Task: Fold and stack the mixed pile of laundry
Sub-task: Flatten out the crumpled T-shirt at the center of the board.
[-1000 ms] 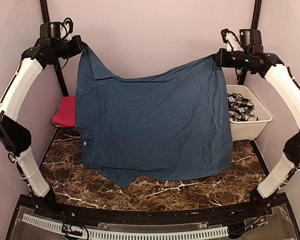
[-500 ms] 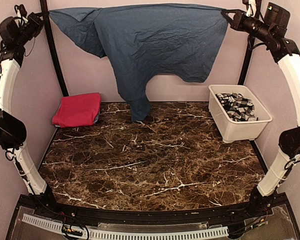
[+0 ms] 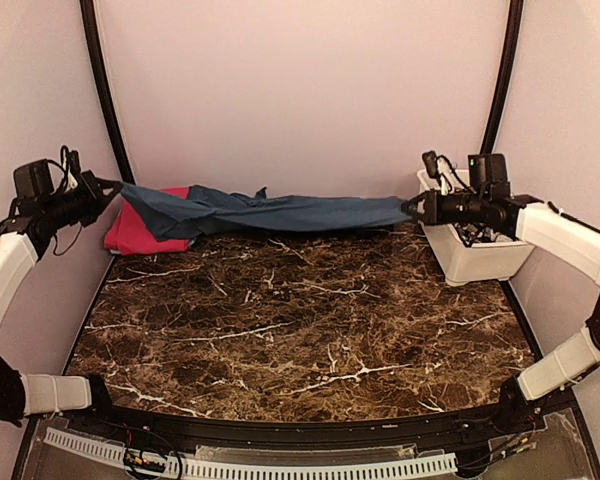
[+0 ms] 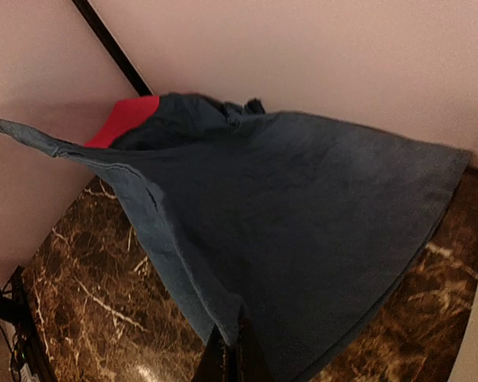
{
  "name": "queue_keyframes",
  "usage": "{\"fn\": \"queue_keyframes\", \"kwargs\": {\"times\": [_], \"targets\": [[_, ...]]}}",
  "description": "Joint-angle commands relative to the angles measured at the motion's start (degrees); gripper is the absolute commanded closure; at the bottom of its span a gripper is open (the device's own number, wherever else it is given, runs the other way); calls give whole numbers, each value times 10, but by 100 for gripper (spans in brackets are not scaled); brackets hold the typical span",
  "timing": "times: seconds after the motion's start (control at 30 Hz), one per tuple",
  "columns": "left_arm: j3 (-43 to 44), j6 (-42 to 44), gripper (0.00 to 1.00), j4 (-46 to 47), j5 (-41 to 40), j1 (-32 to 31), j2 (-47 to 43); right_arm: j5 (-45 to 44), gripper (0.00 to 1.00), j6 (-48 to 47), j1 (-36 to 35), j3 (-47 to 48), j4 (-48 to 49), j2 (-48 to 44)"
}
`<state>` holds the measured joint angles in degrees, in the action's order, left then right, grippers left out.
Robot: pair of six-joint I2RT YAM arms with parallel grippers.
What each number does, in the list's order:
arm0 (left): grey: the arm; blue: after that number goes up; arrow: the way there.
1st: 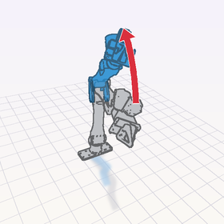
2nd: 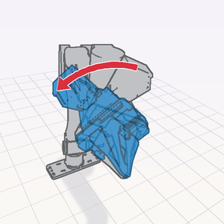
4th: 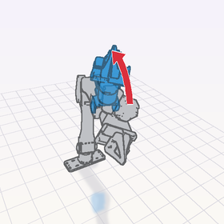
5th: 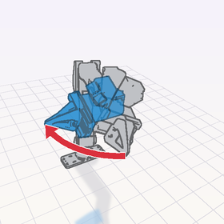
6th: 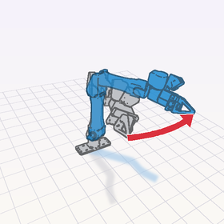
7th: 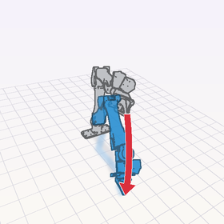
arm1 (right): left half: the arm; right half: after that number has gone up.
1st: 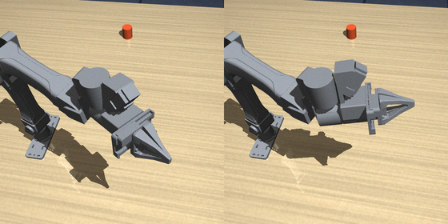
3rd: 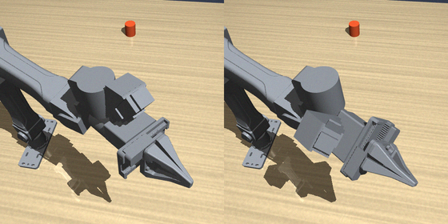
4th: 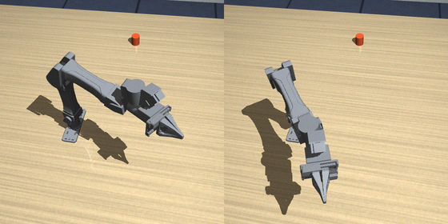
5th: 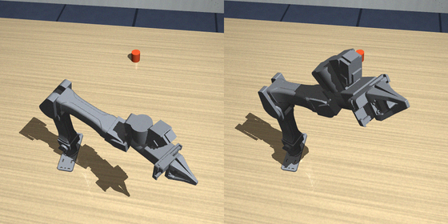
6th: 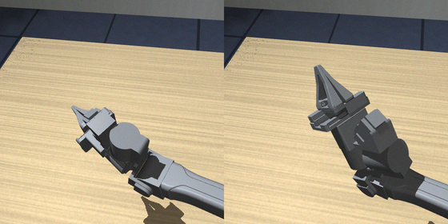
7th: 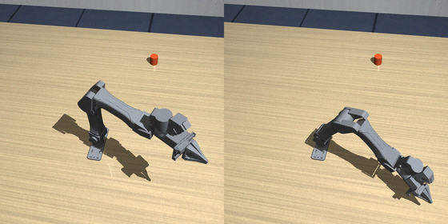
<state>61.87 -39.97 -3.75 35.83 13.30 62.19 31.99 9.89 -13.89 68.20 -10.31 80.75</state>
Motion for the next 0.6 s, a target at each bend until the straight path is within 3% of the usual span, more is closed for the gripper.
{"fn": "queue_keyframes", "kwargs": {"times": [0.0, 0.23, 0.57], "targets": [[-86, 86, 100, -162, -9, 3, -88, 1, 100, 8, -20, -112, 36, -92], [-165, 72, 100, -283, 22, 1, -140, -39, 100, 68, -51, -234, 11, -150], [-148, 46, 100, -510, -117, -7, -184, -96, 100, 195, -65, -318, -113, -310]]}}
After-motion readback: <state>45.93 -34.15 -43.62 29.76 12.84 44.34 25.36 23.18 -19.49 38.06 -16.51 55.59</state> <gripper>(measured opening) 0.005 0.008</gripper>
